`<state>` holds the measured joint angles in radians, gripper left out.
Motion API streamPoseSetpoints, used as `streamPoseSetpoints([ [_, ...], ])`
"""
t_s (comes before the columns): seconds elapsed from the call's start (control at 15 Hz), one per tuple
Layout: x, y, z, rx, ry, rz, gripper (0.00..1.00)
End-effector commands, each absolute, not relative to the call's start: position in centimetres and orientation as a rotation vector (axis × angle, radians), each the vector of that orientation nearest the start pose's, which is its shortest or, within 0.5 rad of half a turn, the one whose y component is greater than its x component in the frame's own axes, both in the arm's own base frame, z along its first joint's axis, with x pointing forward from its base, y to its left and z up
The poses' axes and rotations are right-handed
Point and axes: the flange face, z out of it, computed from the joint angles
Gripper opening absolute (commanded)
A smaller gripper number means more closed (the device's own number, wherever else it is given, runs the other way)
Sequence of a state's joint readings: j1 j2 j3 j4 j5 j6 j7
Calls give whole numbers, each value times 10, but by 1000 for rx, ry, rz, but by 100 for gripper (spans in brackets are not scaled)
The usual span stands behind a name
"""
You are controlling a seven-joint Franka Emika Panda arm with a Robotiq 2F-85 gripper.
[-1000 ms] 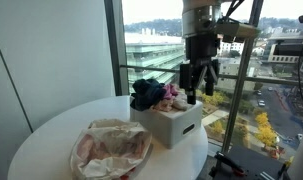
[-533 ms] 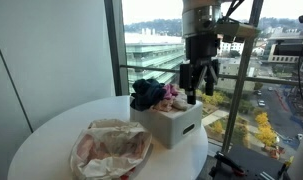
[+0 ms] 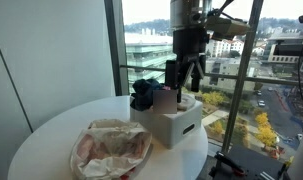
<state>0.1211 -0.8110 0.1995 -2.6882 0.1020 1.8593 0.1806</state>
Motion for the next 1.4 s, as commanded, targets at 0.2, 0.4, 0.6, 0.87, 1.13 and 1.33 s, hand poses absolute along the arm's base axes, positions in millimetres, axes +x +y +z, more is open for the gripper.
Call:
streamPoseSetpoints([
  [0.2, 369, 104, 498, -3243, -18, -120, 100],
  [0.4, 408, 71, 495, -3275, 30, -146, 100],
  [0.6, 442, 43, 475, -3296, 27, -151, 100],
  [0.87, 475, 13, 442, -3308, -12, -178, 100],
  [1.13, 500, -14, 414, -3327, -54, -217, 100],
  [1.33, 511, -26, 398, -3332, -139, -271, 100],
])
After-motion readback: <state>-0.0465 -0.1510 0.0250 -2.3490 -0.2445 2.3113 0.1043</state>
